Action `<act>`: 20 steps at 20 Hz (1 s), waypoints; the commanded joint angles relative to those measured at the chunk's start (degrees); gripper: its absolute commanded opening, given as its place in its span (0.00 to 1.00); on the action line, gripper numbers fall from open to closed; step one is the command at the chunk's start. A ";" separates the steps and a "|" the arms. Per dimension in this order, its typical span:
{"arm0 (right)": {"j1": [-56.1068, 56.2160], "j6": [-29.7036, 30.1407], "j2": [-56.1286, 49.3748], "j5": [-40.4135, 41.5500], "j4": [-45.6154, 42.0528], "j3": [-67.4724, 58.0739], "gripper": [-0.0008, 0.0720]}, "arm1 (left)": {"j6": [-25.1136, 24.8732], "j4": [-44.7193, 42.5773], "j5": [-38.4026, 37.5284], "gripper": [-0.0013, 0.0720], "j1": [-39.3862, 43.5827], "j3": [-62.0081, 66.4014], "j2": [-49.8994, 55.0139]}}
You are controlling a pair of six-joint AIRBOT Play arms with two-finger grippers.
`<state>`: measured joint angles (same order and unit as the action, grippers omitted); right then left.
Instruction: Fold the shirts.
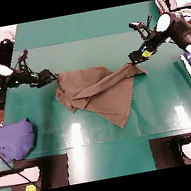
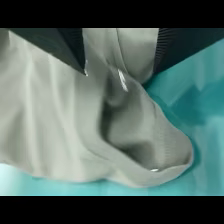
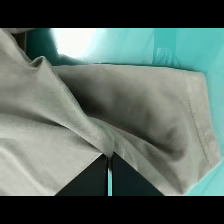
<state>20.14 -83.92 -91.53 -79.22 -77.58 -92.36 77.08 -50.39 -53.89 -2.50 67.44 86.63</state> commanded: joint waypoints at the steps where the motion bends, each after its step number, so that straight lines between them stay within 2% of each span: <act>1: 1.07 0.00 0.07 0.44 -0.07 -0.02 0.03 | 0.22 7.02 0.37 0.70 -0.42 0.24 6.51; 5: 3.10 0.00 0.07 2.45 -0.07 -0.02 0.03 | -4.09 10.03 3.39 0.70 1.66 0.24 7.65; 7: 3.48 0.00 0.07 2.43 -0.07 -0.02 0.03 | -4.00 10.62 5.38 0.70 1.79 0.26 7.65; 8: 3.43 0.00 0.07 1.88 -0.09 -0.02 0.03 | -3.96 10.56 5.44 0.67 1.62 0.46 7.63; 9: 3.43 0.00 0.09 1.18 -0.09 -0.02 0.03 | -4.02 10.56 5.29 0.33 1.20 0.68 7.58; 10: 3.41 0.00 0.09 0.55 -0.15 -0.02 0.03 | -4.09 10.51 4.98 0.07 1.01 1.22 7.58; 15: 3.39 0.61 3.76 0.57 -3.45 -0.11 0.03 | -4.07 9.90 0.07 0.05 -0.44 7.80 4.48; 18: 2.45 0.68 11.54 1.64 -9.38 -0.15 0.03 | -5.33 8.61 0.00 0.05 -1.53 13.62 -4.90; 20: 0.42 0.68 17.99 2.27 -9.49 -0.15 0.03 | -6.21 7.19 -0.83 0.05 -1.66 17.46 -12.63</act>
<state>22.26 -83.42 -80.40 -77.97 -84.07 -92.44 72.07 -41.50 -53.63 -3.64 80.09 82.11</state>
